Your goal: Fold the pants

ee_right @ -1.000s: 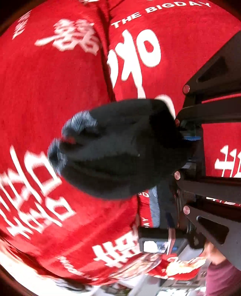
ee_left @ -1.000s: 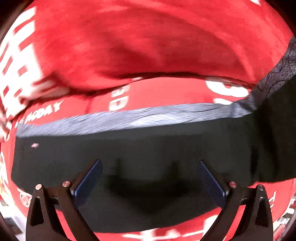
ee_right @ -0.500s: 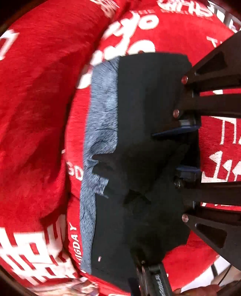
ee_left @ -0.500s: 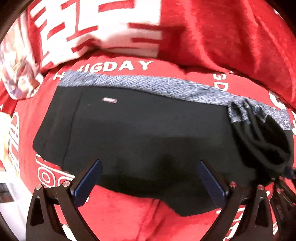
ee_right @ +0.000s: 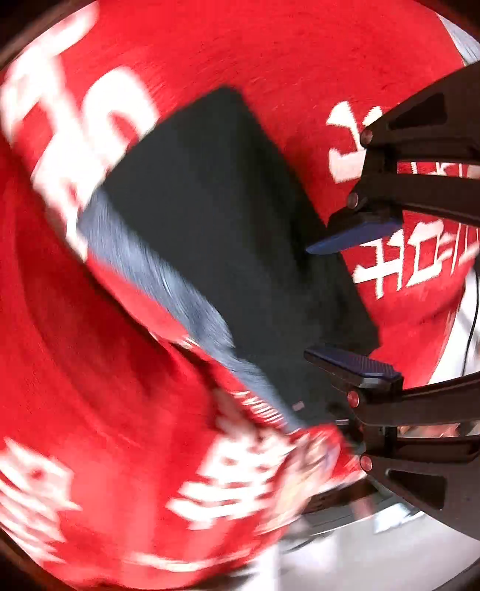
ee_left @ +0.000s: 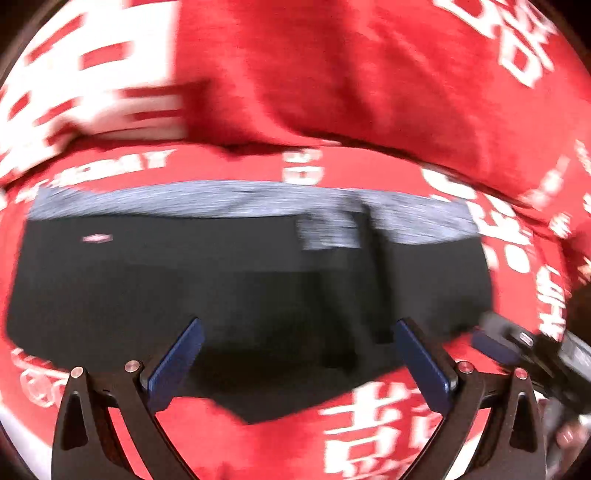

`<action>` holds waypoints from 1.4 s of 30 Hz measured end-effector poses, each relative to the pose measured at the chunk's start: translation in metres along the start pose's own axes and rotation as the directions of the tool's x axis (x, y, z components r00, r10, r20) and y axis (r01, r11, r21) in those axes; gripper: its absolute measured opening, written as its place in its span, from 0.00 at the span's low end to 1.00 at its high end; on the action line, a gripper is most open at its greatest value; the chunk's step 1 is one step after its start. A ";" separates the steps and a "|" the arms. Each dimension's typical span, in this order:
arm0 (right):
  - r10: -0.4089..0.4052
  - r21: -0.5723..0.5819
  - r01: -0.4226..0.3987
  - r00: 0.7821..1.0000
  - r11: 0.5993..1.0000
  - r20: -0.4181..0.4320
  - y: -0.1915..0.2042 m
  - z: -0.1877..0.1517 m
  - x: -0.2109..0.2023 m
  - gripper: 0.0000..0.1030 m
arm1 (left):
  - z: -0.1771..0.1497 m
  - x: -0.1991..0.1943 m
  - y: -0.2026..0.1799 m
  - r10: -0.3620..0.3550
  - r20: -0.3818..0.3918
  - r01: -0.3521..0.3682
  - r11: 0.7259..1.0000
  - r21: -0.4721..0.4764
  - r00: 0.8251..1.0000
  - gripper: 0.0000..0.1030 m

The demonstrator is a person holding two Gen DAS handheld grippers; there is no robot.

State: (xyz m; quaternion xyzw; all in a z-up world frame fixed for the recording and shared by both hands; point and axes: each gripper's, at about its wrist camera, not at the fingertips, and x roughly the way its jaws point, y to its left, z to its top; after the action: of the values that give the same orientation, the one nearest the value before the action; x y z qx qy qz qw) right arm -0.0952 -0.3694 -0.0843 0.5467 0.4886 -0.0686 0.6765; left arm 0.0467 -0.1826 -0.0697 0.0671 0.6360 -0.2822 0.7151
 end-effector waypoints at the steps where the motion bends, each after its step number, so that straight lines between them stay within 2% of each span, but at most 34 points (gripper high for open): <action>1: 0.023 0.031 -0.023 1.000 0.999 0.000 -0.010 0.003 -0.001 0.54 | 0.002 0.004 -0.010 -0.024 -0.006 0.025 1.000 0.018 1.000 1.00; 2: 0.034 0.052 -0.034 0.999 0.998 -0.001 -0.018 0.005 -0.002 0.54 | 0.004 0.008 -0.020 -0.041 -0.013 0.041 0.998 0.037 0.999 1.00; 4: 0.051 0.088 -0.051 0.999 0.995 0.001 -0.030 0.007 -0.001 0.54 | 0.008 0.021 -0.040 -0.048 -0.036 0.050 0.996 0.071 0.998 0.85; 5: 0.067 0.113 -0.066 0.998 0.991 -0.005 -0.036 0.008 0.001 0.54 | 0.010 0.026 -0.044 -0.055 -0.050 0.059 0.996 0.074 0.997 0.81; 8: 0.126 0.166 -0.125 0.992 0.978 0.004 -0.046 0.010 0.006 0.54 | 0.014 0.044 -0.055 -0.115 -0.100 0.120 0.992 0.048 0.988 0.65; 9: 0.143 0.173 -0.143 0.990 0.974 0.011 -0.049 0.011 0.008 0.54 | 0.015 0.050 -0.056 -0.128 -0.110 0.133 0.990 0.041 0.986 0.56; 11: 0.154 0.192 -0.153 0.988 0.969 0.010 -0.054 0.013 0.015 0.53 | 0.015 0.063 -0.055 -0.119 -0.136 0.124 0.992 0.031 0.984 0.53; 12: 0.156 0.218 -0.153 0.988 0.964 0.005 -0.058 0.014 0.020 0.43 | 0.015 0.068 -0.054 -0.104 -0.143 0.109 0.994 0.027 0.984 0.45; 13: 0.149 0.243 -0.145 0.989 0.959 0.004 -0.063 0.015 0.021 0.24 | 0.013 0.070 -0.054 -0.094 -0.147 0.099 0.995 0.027 0.985 0.40; 15: 0.136 0.280 -0.130 0.991 0.951 -0.003 -0.070 0.017 0.024 0.13 | 0.012 0.064 -0.051 -0.103 -0.140 0.107 0.994 0.015 0.985 0.39; 18: 0.149 0.216 -0.145 0.989 0.966 -0.002 -0.053 0.017 0.014 0.12 | 0.007 0.045 -0.053 -0.090 -0.104 0.095 0.994 0.046 0.990 0.39; 21: 0.127 0.129 -0.120 0.991 0.984 -0.041 -0.032 0.015 0.011 0.12 | -0.004 0.037 -0.054 -0.044 -0.081 0.050 0.996 0.075 0.996 0.39; 25: 0.076 0.148 -0.058 0.990 0.987 -0.115 -0.037 0.002 0.039 0.08 | -0.019 0.058 -0.041 -0.013 -0.126 0.020 0.999 0.050 0.992 0.39; 27: 0.078 0.167 -0.057 0.989 0.984 -0.123 -0.039 -0.005 0.047 0.08 | -0.022 0.059 -0.039 -0.012 -0.111 0.016 0.999 0.040 0.994 0.39; 29: 0.092 0.126 -0.078 0.990 0.989 -0.109 -0.033 -0.006 0.042 0.09 | -0.021 0.054 -0.040 -0.017 -0.097 0.022 0.999 0.047 0.995 0.39; 30: 0.085 0.103 -0.075 0.991 0.992 -0.099 -0.029 -0.005 0.038 0.16 | -0.021 0.053 -0.039 -0.025 -0.101 0.029 0.999 0.045 0.995 0.39; 31: 0.082 0.097 -0.073 0.992 0.993 -0.092 -0.028 -0.004 0.035 0.34 | -0.021 0.053 -0.037 -0.031 -0.106 0.036 0.999 0.041 0.994 0.39; 33: 0.117 0.123 -0.108 0.991 0.986 -0.072 -0.032 0.003 0.032 0.45 | -0.018 0.052 -0.032 -0.054 -0.121 0.056 0.998 0.015 0.991 0.39; 38: 0.154 0.186 -0.142 0.987 0.972 -0.047 -0.042 0.016 0.028 0.45 | -0.011 0.033 -0.029 -0.106 -0.092 0.109 0.994 0.022 0.990 0.39; 41: 0.179 0.231 -0.164 0.983 0.959 -0.042 -0.051 0.019 0.035 0.45 | -0.004 0.042 -0.035 -0.117 -0.112 0.122 0.992 0.043 0.987 0.39; 42: 0.185 0.257 -0.170 0.982 0.951 -0.035 -0.054 0.020 0.039 0.33 | -0.002 0.049 -0.036 -0.119 -0.133 0.125 0.991 0.043 0.984 0.39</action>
State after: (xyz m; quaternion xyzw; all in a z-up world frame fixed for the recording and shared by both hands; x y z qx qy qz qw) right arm -0.0969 -0.3895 -0.1507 0.6720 0.4443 -0.0530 0.5900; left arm 0.0287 -0.2273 -0.1070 0.0645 0.6769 -0.3366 0.6515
